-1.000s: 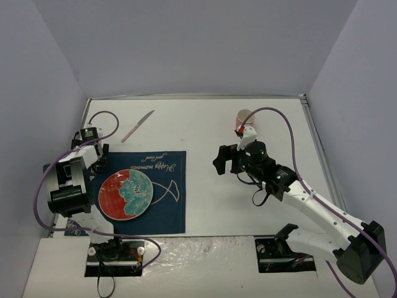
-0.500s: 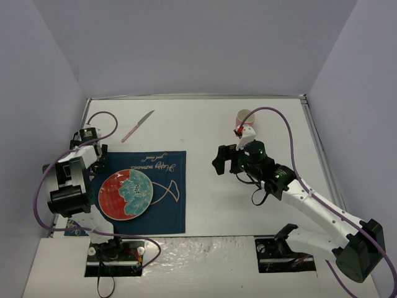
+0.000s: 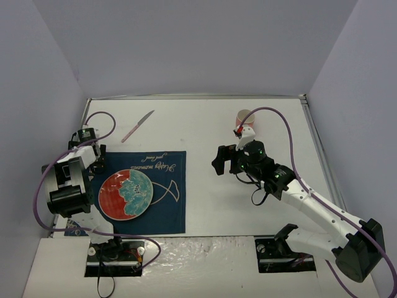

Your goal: Set the dinner table for one person

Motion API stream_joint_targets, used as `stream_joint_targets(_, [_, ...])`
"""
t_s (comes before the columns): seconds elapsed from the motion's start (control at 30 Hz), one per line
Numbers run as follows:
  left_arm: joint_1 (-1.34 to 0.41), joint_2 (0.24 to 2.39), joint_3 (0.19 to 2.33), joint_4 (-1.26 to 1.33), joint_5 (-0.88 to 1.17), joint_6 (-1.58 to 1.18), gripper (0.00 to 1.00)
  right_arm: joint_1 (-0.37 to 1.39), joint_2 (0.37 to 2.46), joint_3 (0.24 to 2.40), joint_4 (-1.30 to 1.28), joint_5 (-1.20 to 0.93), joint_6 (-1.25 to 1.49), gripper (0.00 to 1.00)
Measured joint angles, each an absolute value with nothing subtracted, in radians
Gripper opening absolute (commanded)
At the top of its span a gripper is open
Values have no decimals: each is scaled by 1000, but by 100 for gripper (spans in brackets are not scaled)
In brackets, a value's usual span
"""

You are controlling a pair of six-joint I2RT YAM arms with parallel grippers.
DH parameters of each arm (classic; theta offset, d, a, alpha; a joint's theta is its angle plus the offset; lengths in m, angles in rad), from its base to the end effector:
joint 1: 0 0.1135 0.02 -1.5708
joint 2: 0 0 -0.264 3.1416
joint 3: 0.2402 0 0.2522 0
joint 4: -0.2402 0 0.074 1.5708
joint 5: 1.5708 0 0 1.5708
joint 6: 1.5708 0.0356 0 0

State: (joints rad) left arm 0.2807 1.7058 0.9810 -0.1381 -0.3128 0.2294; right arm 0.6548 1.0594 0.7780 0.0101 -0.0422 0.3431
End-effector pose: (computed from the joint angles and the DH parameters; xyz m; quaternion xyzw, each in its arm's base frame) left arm 0.3322 0.1072 0.1757 -0.0777 0.9249 0.2278 0.2944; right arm 0.1961 0.1524 0.3040 -0.1362 0.7844 0.3042 0.5231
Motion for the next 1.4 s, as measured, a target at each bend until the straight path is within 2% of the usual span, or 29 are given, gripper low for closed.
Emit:
stream_joint_targets(0.67, [301, 1706, 993, -160, -286, 204, 94, 655, 1078, 778, 10, -57, 344, 99])
stream_joint_targets(0.97, [233, 1656, 998, -192, -256, 207, 95, 655, 1077, 778, 10, -57, 343, 99])
stream_joint_targets(1.17, [198, 1552, 1043, -224, -122, 196, 95, 654, 1062, 777, 11, -56, 340, 99])
stream_joint_targets(1.4, [122, 1526, 1201, -240, 102, 159, 95, 654, 1030, 759, 19, -49, 329, 99])
